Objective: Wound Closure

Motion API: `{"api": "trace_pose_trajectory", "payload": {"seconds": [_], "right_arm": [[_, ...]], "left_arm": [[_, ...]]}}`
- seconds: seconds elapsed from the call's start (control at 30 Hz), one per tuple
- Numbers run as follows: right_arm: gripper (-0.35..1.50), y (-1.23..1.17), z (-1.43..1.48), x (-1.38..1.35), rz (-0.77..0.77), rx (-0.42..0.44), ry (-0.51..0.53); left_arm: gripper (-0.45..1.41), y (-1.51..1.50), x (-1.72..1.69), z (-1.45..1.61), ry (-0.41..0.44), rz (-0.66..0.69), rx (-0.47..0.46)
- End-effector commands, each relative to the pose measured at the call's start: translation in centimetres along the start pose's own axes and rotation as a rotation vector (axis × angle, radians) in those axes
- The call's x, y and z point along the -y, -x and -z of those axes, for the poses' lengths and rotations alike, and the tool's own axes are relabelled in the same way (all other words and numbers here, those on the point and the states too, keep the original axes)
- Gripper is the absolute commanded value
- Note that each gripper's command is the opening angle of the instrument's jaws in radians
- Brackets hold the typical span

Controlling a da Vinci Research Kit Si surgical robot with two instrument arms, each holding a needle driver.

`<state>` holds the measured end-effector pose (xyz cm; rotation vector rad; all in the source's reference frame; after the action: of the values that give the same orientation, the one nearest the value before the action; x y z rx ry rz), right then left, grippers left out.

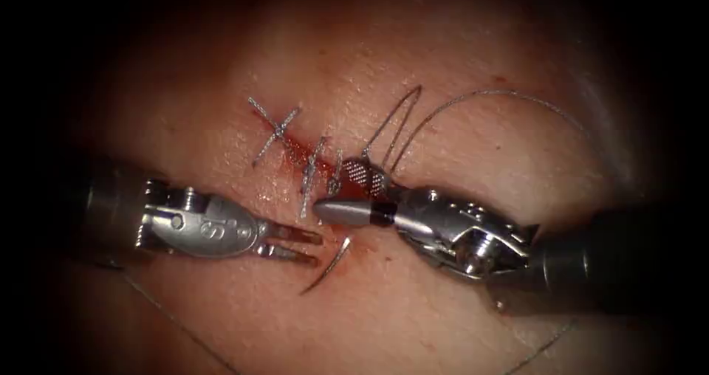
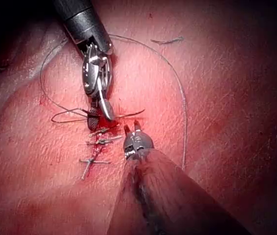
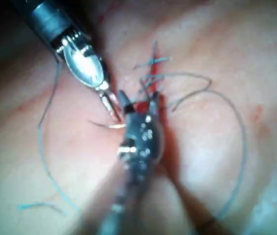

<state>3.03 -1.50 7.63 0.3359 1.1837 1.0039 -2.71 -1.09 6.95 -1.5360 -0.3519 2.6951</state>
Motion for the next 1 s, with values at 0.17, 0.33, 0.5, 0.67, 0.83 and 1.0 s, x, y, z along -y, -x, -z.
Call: {"api": "trace_pose_trajectory", "payload": {"seconds": [0.17, 0.33, 0.5, 0.67, 0.83, 1.0], "right_arm": [[1.31, 0.01, 0.10, -0.16, 0.007, 0.030, -0.011], [1.38, 0.04, 0.23, -0.19, 0.046, 0.210, -0.043], [1.30, 0.12, 0.33, -0.16, 0.071, 0.271, -0.099], [1.28, 0.24, 0.42, -0.19, 0.101, 0.302, -0.116], [1.28, 0.31, 0.50, -0.19, 0.111, 0.301, -0.114], [1.26, 0.35, 0.58, -0.13, 0.115, 0.301, -0.112]], "left_arm": [[0.31, 0.01, -0.11, -0.08, 0.023, -0.103, -0.038], [0.44, 0.00, -0.09, -0.11, 0.028, -0.202, -0.057], [0.34, -0.05, -0.04, -0.18, 0.014, -0.214, -0.109], [0.15, -0.14, 0.04, -0.27, 0.024, -0.215, -0.187], [-0.13, -0.16, 0.12, -0.37, 0.025, -0.191, -0.186], [-0.42, -0.17, 0.20, -0.42, 0.041, -0.043, -0.178]]}}
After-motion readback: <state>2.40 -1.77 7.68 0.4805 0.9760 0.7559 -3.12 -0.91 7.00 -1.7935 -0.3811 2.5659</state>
